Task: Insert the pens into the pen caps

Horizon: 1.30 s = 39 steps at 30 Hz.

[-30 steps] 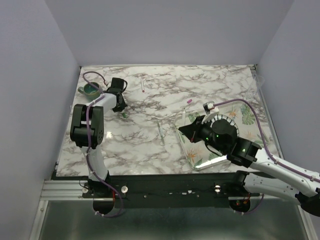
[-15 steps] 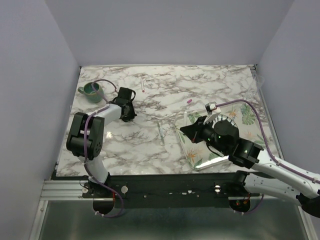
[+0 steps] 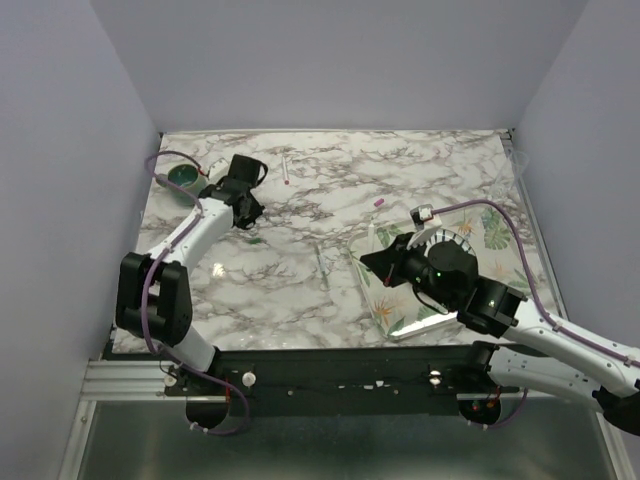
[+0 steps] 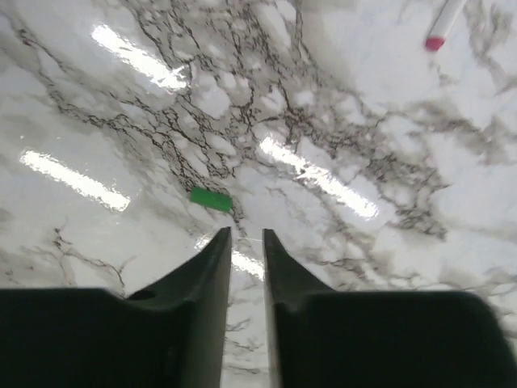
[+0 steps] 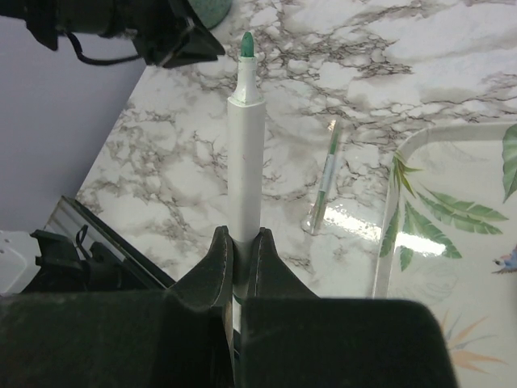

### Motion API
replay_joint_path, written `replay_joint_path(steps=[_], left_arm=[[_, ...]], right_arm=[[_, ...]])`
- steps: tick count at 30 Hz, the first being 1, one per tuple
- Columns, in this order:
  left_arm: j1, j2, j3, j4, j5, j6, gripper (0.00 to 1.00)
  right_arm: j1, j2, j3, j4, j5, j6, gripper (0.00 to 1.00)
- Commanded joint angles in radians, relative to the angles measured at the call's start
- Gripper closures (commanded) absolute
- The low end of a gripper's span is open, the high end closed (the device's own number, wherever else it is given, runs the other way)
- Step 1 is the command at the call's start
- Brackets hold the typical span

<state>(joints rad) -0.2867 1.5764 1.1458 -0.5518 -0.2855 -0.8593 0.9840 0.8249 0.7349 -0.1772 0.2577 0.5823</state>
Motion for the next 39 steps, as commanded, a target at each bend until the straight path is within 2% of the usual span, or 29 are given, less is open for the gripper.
replay_joint_path(steps=[1,3,6,9,12,16,19,24,30,39], left_arm=[[0.015,0.036,0.161,-0.329,-0.115,-0.465,0.58],[0.017,0.072,0.169,-0.333,-0.023,-0.555,0.54],[0.018,0.131,0.178,-0.378,0.038,-0.728,0.50],[0.021,0.186,0.200,-0.421,0.058,-0.842,0.46],[0.030,0.201,0.178,-0.410,0.075,-0.953,0.47],[0.040,0.174,0.149,-0.364,0.011,-1.029,0.47],[0.050,0.183,0.161,-0.343,-0.012,-1.029,0.45],[0.060,0.256,0.222,-0.411,0.040,-1.020,0.45],[0.060,0.247,0.149,-0.355,0.023,-1.073,0.45],[0.061,0.326,0.172,-0.366,0.025,-1.054,0.46]], right_arm=[[-0.002,0.008,-0.008,0.001,0.003,0.017,0.99],[-0.002,0.006,-0.006,-0.001,0.002,0.021,0.99],[-0.001,-0.004,-0.008,-0.007,0.003,0.019,0.99],[-0.001,-0.018,-0.014,-0.021,0.015,0.016,0.99],[-0.002,-0.035,-0.017,-0.033,0.032,0.008,0.99],[-0.001,-0.044,-0.014,-0.054,0.055,-0.004,0.99],[-0.001,-0.047,-0.014,-0.054,0.071,-0.013,0.99],[-0.001,-0.027,-0.003,-0.050,0.087,-0.032,0.99],[-0.002,-0.018,0.009,-0.062,0.097,-0.042,0.99],[-0.002,-0.020,-0.009,-0.054,0.106,-0.038,0.99]])
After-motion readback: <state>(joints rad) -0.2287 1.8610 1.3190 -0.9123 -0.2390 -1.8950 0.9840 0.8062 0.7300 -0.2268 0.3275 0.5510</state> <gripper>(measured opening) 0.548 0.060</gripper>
